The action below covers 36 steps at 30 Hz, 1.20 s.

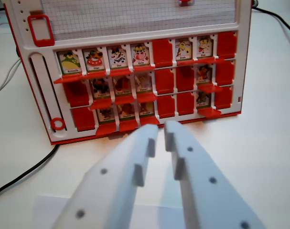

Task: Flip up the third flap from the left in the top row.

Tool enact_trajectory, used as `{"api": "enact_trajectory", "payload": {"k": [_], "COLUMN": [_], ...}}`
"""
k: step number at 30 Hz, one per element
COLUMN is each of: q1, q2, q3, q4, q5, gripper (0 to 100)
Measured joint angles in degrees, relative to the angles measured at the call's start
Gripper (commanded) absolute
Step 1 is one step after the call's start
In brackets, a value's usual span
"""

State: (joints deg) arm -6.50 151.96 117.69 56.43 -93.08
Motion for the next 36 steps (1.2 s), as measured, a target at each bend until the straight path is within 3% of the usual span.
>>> {"api": "enact_trajectory", "payload": {"k": [7, 18, 31, 36], "q1": [-0.09, -2.11, -5.1, -5.62], "q2": [-12.3, -24.08, -37.44, -40.17], "q3": [-0.09, 5.71, 5.71, 5.71], "q4": [-11.43, -24.08, -32.26, -33.49], "q5": [-1.49, -1.49, 0.88, 0.88], "gripper": [1, 1, 1, 1]}}
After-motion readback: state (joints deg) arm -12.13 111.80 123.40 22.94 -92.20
